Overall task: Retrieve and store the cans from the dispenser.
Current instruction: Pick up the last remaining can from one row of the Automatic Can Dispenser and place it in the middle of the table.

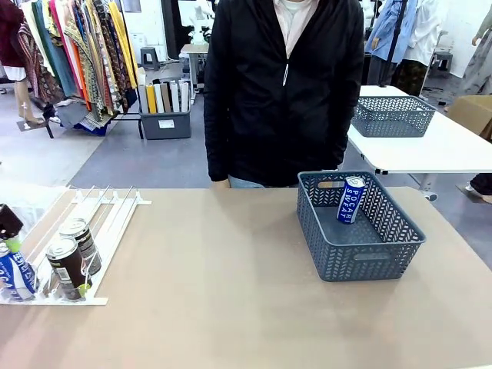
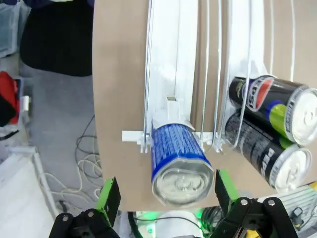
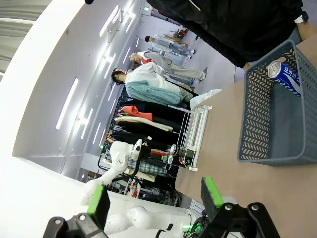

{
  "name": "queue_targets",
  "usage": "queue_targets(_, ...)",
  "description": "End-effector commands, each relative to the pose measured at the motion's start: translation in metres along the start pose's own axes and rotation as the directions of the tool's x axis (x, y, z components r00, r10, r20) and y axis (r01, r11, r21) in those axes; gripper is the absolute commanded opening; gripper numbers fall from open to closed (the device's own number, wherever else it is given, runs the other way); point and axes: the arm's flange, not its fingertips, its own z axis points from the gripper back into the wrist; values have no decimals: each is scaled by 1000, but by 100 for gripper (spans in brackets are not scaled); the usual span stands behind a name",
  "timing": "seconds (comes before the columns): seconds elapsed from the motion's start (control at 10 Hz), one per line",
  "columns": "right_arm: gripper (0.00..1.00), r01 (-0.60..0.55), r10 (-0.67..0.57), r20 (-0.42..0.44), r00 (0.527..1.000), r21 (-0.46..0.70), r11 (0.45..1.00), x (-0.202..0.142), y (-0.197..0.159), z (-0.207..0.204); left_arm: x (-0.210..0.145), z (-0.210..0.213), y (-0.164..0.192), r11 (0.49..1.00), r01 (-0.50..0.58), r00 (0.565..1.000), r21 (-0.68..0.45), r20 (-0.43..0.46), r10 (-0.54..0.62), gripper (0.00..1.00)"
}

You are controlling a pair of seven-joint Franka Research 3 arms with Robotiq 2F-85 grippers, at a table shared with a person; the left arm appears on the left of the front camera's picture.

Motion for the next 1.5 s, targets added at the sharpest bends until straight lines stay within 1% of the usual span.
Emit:
queue_targets(0.0, 100, -19, 19, 13, 1000, 20, 1000, 4, 3, -2, 11, -4, -10, 1000, -24, 1000, 14, -5, 24, 100)
queue_targets(0.2, 100, -19, 19, 13, 1000, 20, 1000, 4, 3, -2, 14, -11, -12, 996, -67, 997, 57, -26, 68, 100)
queue_targets(0.4, 100, -19, 19, 13, 1000, 20, 1000, 4, 3, -2, 14, -14, -14, 997, -56, 997, 52, -48, 58, 100)
queue_targets(0.5, 100, -19, 19, 13, 1000, 20, 1000, 4, 3, -2, 16, -15, -16, 998, -46, 997, 31, -60, 48, 100)
queue_targets(0.6, 100, -19, 19, 13, 1000, 20, 1000, 4, 3, -2, 15, -15, -15, 997, -58, 996, 47, -66, 61, 100)
queue_targets(0.9, 100, -19, 19, 13, 1000, 20, 1000, 4, 3, -2, 10, -14, -12, 997, -53, 990, 53, -128, 60, 100)
queue_targets(1.0, 100, -19, 19, 13, 1000, 20, 1000, 4, 3, -2, 11, -16, -13, 998, -52, 987, 34, -152, 57, 100)
queue_targets(1.2, 100, -19, 19, 13, 1000, 20, 1000, 4, 3, -2, 13, -17, -11, 995, -81, 987, 50, -132, 87, 100)
queue_targets(1.3, 100, -19, 19, 13, 1000, 20, 1000, 4, 3, -2, 14, -18, -11, 994, -92, 989, 55, -112, 97, 61)
queue_targets(1.4, 100, -19, 19, 13, 1000, 20, 1000, 4, 3, -2, 14, -17, -11, 994, -95, 989, 50, -108, 100, 2)
